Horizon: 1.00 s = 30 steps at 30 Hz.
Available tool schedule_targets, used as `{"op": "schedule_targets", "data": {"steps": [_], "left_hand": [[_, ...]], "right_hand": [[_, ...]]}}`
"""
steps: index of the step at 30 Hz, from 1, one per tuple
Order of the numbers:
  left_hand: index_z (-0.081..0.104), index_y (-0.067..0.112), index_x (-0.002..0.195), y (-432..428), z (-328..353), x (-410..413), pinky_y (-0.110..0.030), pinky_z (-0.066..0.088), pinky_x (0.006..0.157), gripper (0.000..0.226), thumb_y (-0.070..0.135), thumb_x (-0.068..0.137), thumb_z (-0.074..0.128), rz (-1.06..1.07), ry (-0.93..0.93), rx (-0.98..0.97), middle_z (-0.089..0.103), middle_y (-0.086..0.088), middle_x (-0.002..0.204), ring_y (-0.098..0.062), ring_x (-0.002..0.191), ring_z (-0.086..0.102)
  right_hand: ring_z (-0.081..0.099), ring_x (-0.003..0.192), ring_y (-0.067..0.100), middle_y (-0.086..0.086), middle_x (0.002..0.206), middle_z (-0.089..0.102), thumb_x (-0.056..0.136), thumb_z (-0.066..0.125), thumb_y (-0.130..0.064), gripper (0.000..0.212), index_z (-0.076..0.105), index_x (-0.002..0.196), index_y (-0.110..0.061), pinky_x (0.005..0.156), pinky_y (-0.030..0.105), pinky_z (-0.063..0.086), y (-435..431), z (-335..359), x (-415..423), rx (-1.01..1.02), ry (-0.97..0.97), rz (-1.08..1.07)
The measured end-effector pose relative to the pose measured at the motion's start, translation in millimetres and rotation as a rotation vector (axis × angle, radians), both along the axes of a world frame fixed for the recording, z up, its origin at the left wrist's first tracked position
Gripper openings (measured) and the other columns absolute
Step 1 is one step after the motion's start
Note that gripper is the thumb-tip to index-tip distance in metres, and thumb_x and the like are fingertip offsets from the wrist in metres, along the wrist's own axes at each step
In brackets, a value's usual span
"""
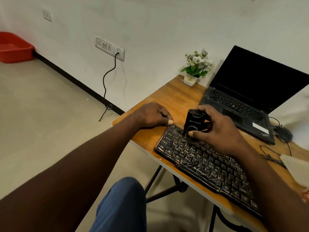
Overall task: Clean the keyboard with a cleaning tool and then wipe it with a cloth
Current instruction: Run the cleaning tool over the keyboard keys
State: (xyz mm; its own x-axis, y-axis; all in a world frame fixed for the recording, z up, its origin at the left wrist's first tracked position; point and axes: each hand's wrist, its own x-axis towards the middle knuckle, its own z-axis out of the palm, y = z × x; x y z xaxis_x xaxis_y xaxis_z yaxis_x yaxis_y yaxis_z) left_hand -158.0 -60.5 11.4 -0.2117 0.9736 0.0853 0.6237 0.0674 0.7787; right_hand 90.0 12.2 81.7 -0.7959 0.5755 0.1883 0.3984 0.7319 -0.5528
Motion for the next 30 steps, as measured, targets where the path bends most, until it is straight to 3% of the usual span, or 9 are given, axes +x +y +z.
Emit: {"op": "schedule_targets", "data": {"steps": [3, 7, 11, 14, 17, 19, 22, 25, 30], "left_hand": [[0.077, 0.047, 0.096, -7.8, -3.4, 4.0, -0.034, 0.050, 0.086, 0.016, 0.032, 0.090, 0.073, 0.007, -0.011, 0.076, 0.068, 0.023, 0.101, -0.003, 0.097, 0.061], [0.061, 0.045, 0.070, -14.6, -10.7, 7.1, -0.045, 0.041, 0.100, 0.028, 0.030, 0.094, 0.062, 0.005, 0.107, 0.028, 0.060, 0.029, 0.094, -0.016, 0.111, 0.051], [0.064, 0.055, 0.084, -12.9, -9.4, 7.2, -0.041, 0.034, 0.103, 0.038, 0.020, 0.097, 0.061, 0.019, 0.110, 0.016, 0.064, 0.031, 0.108, -0.011, 0.114, 0.044], [0.062, 0.051, 0.074, -13.1, -8.8, 6.1, -0.042, 0.037, 0.104, 0.041, 0.016, 0.096, 0.061, 0.024, 0.104, 0.016, 0.064, 0.029, 0.099, -0.011, 0.111, 0.048], [0.057, 0.038, 0.067, -11.0, -9.4, 4.3, -0.037, 0.046, 0.086, 0.040, 0.010, 0.096, 0.059, 0.051, 0.066, -0.002, 0.055, 0.019, 0.085, -0.009, 0.086, 0.056], [0.061, 0.037, 0.062, -8.6, -10.4, 3.3, -0.033, 0.043, 0.077, 0.043, 0.007, 0.092, 0.061, 0.045, 0.033, 0.006, 0.058, 0.020, 0.081, -0.009, 0.084, 0.059], [0.066, 0.049, 0.057, -9.7, -10.6, 4.2, -0.038, 0.047, 0.089, 0.052, 0.006, 0.088, 0.061, 0.030, 0.056, -0.001, 0.061, 0.029, 0.081, -0.007, 0.090, 0.057], [0.061, 0.039, 0.065, -9.9, -12.0, 3.4, -0.050, 0.052, 0.094, 0.037, 0.014, 0.093, 0.060, 0.045, 0.058, -0.010, 0.063, 0.018, 0.086, -0.012, 0.089, 0.057], [0.070, 0.048, 0.069, -11.9, -10.0, 5.3, -0.047, 0.049, 0.104, 0.045, 0.009, 0.089, 0.060, 0.035, 0.041, 0.009, 0.068, 0.026, 0.094, -0.006, 0.103, 0.061]], "right_hand": [[0.068, 0.094, 0.003, -0.013, 0.116, 0.062, 0.081, 0.086, -0.017, 0.064, 0.048, 0.130, -0.035, 0.068, 0.019, 0.059, -4.9, -6.6, -18.1, -0.031, 0.146, -0.055], [0.068, 0.096, 0.005, -0.011, 0.116, 0.063, 0.082, 0.085, -0.017, 0.064, 0.048, 0.132, -0.030, 0.071, 0.021, 0.062, -9.0, -15.9, -37.2, -0.032, 0.115, 0.046], [0.066, 0.102, 0.012, -0.003, 0.124, 0.065, 0.082, 0.085, -0.018, 0.064, 0.049, 0.134, -0.028, 0.076, 0.015, 0.054, 6.2, -16.1, -40.4, 0.132, 0.097, -0.061], [0.068, 0.096, 0.004, -0.012, 0.118, 0.063, 0.081, 0.085, -0.019, 0.062, 0.050, 0.132, -0.028, 0.072, 0.015, 0.057, 2.5, -13.2, -40.2, 0.065, 0.118, 0.000], [0.068, 0.098, 0.007, -0.010, 0.119, 0.066, 0.081, 0.085, -0.020, 0.065, 0.051, 0.135, -0.030, 0.079, 0.021, 0.060, -8.0, -18.6, -46.9, 0.111, 0.032, 0.148], [0.066, 0.101, 0.011, -0.004, 0.123, 0.067, 0.081, 0.085, -0.022, 0.067, 0.050, 0.138, -0.029, 0.081, 0.018, 0.054, -1.3, -18.3, -52.5, 0.194, 0.010, 0.084], [0.067, 0.093, 0.007, -0.005, 0.121, 0.066, 0.080, 0.086, -0.022, 0.067, 0.050, 0.136, -0.026, 0.075, 0.014, 0.056, 3.6, -14.1, -51.7, 0.148, 0.059, 0.006], [0.069, 0.094, 0.002, -0.014, 0.116, 0.065, 0.080, 0.087, -0.022, 0.064, 0.052, 0.133, -0.027, 0.077, 0.017, 0.059, -7.2, -12.5, -48.2, 0.045, 0.062, 0.130], [0.063, 0.092, 0.005, -0.006, 0.119, 0.064, 0.082, 0.085, -0.022, 0.066, 0.050, 0.137, -0.026, 0.070, 0.007, 0.047, 4.0, -12.4, -48.7, 0.213, 0.020, -0.015]]}}
